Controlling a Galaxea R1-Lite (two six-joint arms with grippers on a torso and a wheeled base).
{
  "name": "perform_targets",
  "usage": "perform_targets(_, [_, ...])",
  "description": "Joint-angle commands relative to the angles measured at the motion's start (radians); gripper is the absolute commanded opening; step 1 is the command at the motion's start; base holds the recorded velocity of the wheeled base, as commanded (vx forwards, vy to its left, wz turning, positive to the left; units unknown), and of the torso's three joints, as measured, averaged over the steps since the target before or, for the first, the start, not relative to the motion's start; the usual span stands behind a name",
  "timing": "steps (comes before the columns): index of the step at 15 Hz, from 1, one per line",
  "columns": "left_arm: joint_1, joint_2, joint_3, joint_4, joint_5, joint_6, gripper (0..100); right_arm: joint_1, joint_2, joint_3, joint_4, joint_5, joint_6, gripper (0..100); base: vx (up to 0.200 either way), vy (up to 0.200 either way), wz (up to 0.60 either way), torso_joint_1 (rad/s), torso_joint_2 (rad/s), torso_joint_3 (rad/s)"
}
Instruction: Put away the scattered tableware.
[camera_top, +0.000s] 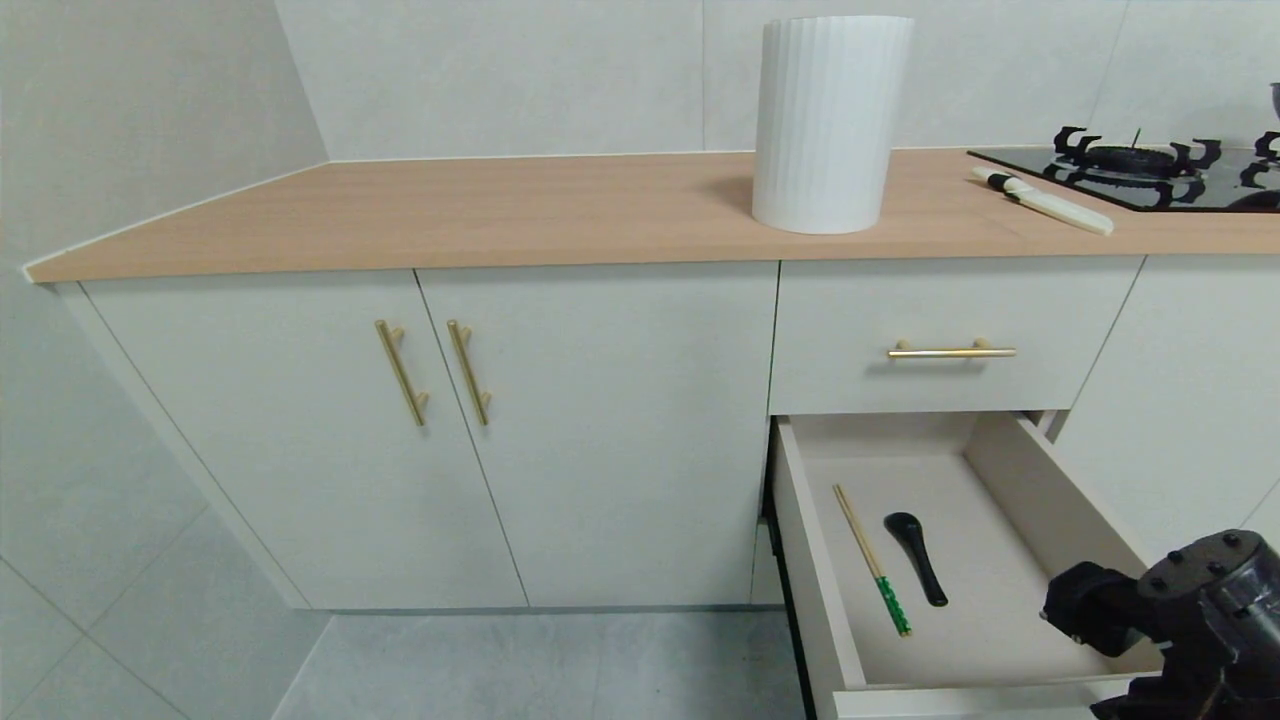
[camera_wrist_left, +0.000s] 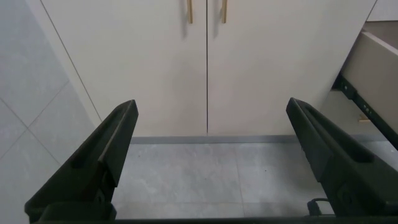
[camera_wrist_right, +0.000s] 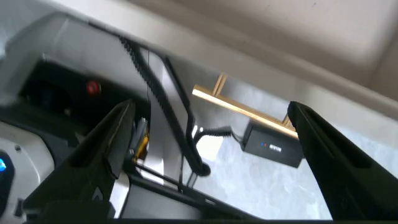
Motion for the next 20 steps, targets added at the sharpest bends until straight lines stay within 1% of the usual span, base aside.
perform_targets(1, [0.000,0.002,0.000,0.000,0.000,0.000,100,0.004,0.038,0.002,0.000,0.000,0.002,100,0.000,0.000,0.00,0.000,0.00,0.000])
perform_targets(4, [0.000,0.002,0.000,0.000,0.000,0.000,100,-0.003,0.077,-0.007,-0.008,-0.019,0.012,100,0.000,0.000,0.00,0.000,0.00,0.000])
perform_targets(7, [0.000,0.002,0.000,0.000,0.000,0.000,100,-0.036,0.106,-0.022,-0.009,-0.022,0.037,100,0.000,0.000,0.00,0.000,0.00,0.000])
perform_targets(11, [0.000,0.002,0.000,0.000,0.000,0.000,100,-0.117,0.132,-0.047,-0.015,-0.049,0.037,100,0.000,0.000,0.00,0.000,0.00,0.000])
perform_targets(16, [0.000,0.002,0.000,0.000,0.000,0.000,100,-0.185,0.150,-0.073,-0.017,-0.071,0.040,100,0.000,0.000,0.00,0.000,0.00,0.000])
perform_targets(20, [0.000,0.002,0.000,0.000,0.000,0.000,100,-0.214,0.215,-0.102,-0.038,-0.082,0.109,100,0.000,0.000,0.00,0.000,0.00,0.000])
